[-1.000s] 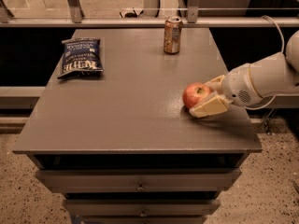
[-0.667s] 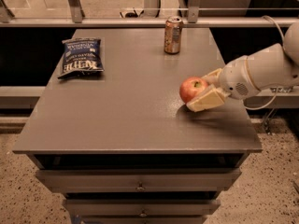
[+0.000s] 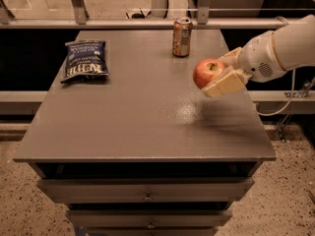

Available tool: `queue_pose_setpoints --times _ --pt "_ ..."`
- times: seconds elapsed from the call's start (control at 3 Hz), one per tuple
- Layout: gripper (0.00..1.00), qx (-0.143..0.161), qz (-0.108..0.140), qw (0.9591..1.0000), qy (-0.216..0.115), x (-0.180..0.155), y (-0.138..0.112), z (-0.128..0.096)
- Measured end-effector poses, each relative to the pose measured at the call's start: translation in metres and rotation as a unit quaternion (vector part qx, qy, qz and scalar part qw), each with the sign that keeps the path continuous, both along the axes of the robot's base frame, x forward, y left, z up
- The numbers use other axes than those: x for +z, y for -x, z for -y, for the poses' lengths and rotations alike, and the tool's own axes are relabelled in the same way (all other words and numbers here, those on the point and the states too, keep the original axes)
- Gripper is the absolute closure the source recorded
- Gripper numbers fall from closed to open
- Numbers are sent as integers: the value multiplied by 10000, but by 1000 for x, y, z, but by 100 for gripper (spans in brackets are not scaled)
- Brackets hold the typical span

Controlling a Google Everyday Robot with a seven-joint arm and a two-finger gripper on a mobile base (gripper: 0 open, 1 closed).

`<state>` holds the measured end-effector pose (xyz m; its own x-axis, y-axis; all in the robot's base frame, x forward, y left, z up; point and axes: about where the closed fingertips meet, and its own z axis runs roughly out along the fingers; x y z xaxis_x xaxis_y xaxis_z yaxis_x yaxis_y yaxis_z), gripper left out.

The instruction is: Move apple near blue chip bag

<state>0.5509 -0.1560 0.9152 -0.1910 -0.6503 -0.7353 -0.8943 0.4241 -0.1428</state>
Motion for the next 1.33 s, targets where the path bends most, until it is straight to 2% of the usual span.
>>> queue_pose_setpoints --times 0.33,0.67,1.0,1.33 --pt "100 121 160 9998 -86 10 -10 -16" --pt "100 245 379 9986 -262 21 -35 -47" --pt "100 305 551 9973 -366 25 -77 -91" --pt "100 301 565 9969 -451 15 -113 -137"
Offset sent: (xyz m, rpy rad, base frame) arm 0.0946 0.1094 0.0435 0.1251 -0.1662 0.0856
